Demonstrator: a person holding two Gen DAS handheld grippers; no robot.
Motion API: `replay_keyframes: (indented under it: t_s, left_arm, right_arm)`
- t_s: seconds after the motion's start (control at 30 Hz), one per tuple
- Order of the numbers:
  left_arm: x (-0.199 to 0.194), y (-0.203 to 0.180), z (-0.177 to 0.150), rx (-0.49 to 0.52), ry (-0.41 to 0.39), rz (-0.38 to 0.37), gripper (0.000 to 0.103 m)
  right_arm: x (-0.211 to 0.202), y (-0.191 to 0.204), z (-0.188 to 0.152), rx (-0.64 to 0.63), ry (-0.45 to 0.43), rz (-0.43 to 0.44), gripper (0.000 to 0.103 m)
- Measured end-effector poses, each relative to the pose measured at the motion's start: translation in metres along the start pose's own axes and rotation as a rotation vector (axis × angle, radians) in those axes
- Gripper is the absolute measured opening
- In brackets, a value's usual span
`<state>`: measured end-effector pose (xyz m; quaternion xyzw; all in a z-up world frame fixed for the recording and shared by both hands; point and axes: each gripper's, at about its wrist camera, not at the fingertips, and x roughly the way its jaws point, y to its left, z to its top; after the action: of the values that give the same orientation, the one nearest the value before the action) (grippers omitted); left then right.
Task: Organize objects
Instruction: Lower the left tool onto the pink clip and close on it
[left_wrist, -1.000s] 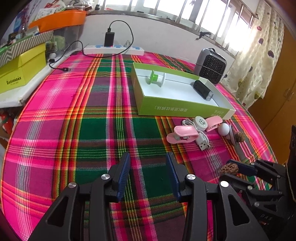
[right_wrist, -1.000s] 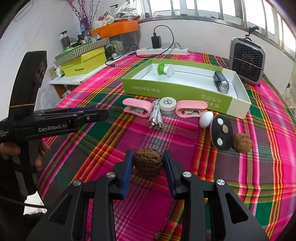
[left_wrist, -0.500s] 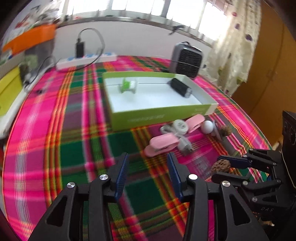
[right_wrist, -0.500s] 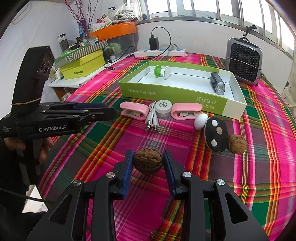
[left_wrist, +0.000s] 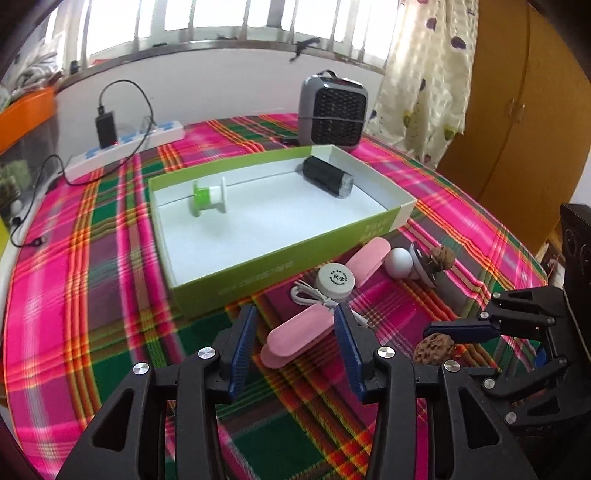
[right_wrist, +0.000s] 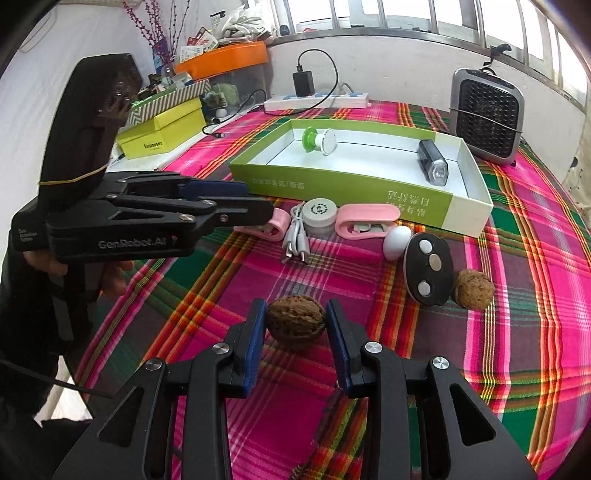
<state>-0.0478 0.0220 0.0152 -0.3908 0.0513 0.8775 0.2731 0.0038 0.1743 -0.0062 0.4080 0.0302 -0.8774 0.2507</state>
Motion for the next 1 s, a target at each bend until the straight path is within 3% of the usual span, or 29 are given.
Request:
replay_keyframes:
  t_s: [0.4, 1.0]
  left_arm:
    - [0.002, -0.015, -0.008, 0.047, 0.054, -0.070, 0.042]
    - [0.014, -0.007, -0.004, -0.021, 0.071, 0.022, 0.041]
  right_arm:
    - [0.000, -0.002, 0.000, -0.003, 0.005, 0.005, 0.034]
    - [0.002, -0.005, 0.000, 0.000, 0.007, 0.014, 0.034]
